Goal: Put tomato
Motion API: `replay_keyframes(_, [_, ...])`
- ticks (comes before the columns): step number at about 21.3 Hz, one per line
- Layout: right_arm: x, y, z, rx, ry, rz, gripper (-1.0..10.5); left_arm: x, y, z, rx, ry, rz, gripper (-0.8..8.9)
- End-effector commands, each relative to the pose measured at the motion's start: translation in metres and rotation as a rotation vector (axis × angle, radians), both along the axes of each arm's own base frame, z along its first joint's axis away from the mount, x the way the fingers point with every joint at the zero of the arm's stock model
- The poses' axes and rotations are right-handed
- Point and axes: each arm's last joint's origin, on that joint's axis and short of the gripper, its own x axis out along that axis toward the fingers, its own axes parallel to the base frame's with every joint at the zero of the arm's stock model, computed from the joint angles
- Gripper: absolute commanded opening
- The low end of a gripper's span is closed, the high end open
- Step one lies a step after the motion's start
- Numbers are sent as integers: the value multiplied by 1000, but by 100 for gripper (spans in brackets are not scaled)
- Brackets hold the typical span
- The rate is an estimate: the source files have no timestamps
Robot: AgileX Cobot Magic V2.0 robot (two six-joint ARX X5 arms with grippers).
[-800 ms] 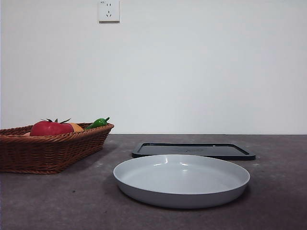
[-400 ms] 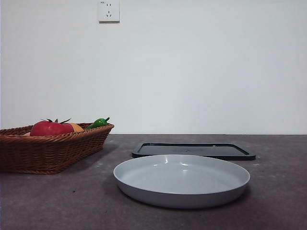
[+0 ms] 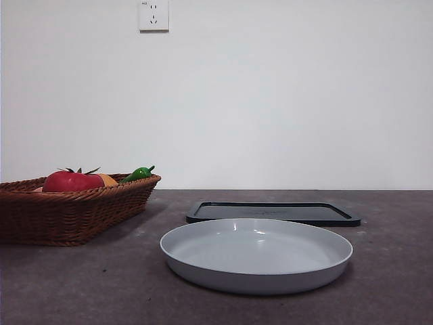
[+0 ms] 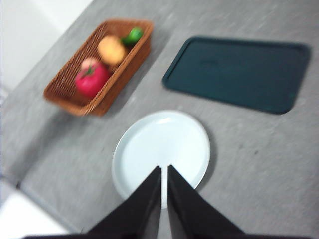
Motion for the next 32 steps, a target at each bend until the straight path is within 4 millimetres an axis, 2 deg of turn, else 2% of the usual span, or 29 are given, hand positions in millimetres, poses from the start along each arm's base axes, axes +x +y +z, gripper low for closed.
replay_keyframes(1, [4, 7, 8, -43, 5, 96, 10, 3, -4, 13, 27, -11, -89, 10])
replay_keyframes(5, [10, 21, 3, -74, 61, 211, 10, 7, -9, 14, 56, 28, -161, 9])
replay_keyframes(9, [14, 26, 1, -77, 78, 246, 15, 8, -10, 14, 56, 31, -165, 19])
replay_keyframes(12, [14, 26, 1, -78, 77, 244, 156, 8, -10, 14, 56, 30, -165, 156])
replay_keyframes(14, [14, 26, 1, -80, 77, 242, 308, 8, -10, 15, 56, 24, -164, 320])
replay_keyframes(16, [14, 26, 1, -79, 77, 242, 412, 9, -10, 15, 56, 18, -164, 455])
replay_keyframes(19, [15, 26, 1, -79, 75, 242, 441, 9, -10, 16, 57, 10, -163, 544])
replay_keyframes(25, [15, 26, 1, -79, 74, 242, 441, 22, -9, 17, 113, -27, -90, 545])
replay_keyframes(32, [15, 26, 2, -78, 72, 242, 441, 58, -11, 14, 160, -79, -66, 528])
